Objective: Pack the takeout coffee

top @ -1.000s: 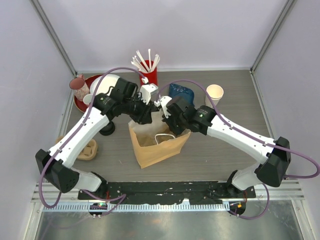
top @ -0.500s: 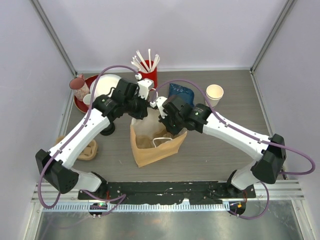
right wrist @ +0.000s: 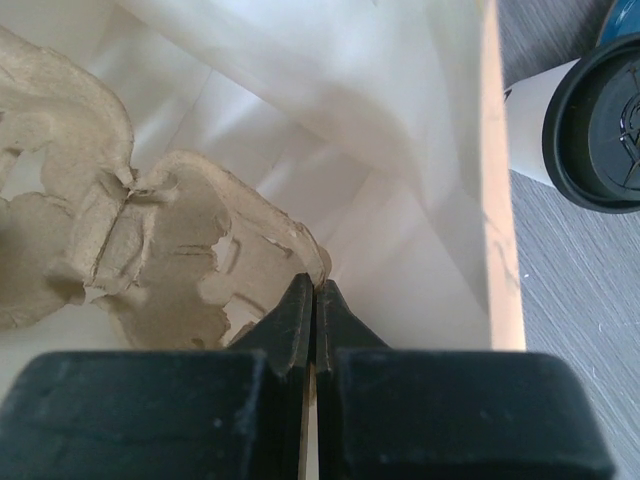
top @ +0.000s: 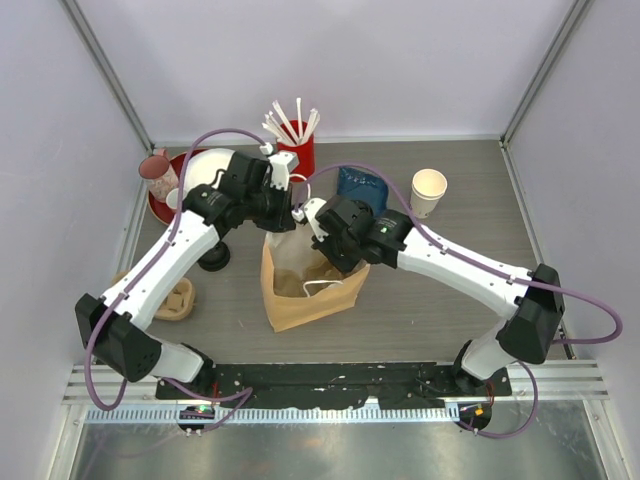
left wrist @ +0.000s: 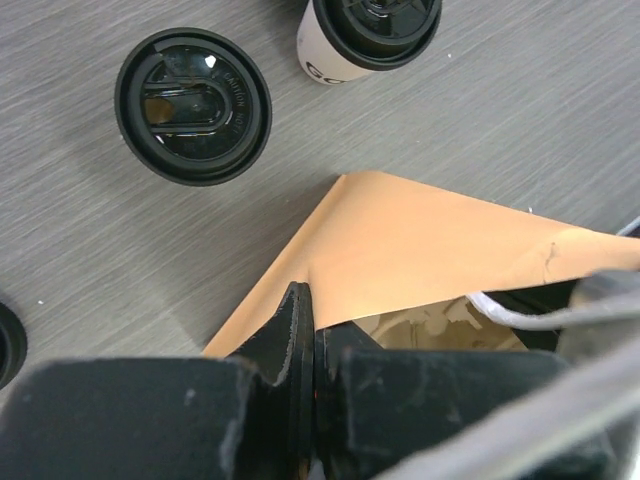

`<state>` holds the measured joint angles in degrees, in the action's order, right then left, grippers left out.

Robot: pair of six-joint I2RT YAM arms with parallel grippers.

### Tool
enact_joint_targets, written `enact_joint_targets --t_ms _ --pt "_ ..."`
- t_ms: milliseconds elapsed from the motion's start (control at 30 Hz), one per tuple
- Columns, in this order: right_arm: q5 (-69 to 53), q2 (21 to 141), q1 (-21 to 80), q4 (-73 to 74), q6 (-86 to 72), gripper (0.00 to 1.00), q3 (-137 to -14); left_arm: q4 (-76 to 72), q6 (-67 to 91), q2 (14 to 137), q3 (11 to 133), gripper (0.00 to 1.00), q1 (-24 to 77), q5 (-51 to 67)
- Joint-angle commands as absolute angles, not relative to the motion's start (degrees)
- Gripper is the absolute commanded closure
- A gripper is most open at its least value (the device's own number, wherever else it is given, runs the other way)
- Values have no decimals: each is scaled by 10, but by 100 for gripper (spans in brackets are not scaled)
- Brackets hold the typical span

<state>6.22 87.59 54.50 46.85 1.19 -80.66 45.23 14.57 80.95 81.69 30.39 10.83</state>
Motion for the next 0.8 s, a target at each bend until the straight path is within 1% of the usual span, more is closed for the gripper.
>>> enact_joint_targets --t_ms 0,67,167,267,433,600,700,733,767 --pt "49 913 529 572 -10 99 -816 401 150 776 836 100 280 172" --pt "25 912 506 563 -29 99 -827 410 148 772 831 100 280 200" --pt "11 911 477 549 -83 99 -847 428 142 766 824 100 280 211" --pt "25 925 476 562 -91 99 -860 424 138 763 818 100 280 213" --pt "-42 951 477 598 -97 99 -861 414 134 766 812 100 281 207" --pt "-9 945 477 605 -119 99 -860 412 118 762 806 100 281 192" --pt "-3 948 477 608 -126 84 -870 413 111 764 805 100 280 194" --pt "19 948 478 606 -126 74 -876 414 108 766 804 100 281 194" --pt "26 947 478 600 -127 70 -880 418 105 765 805 100 281 194"
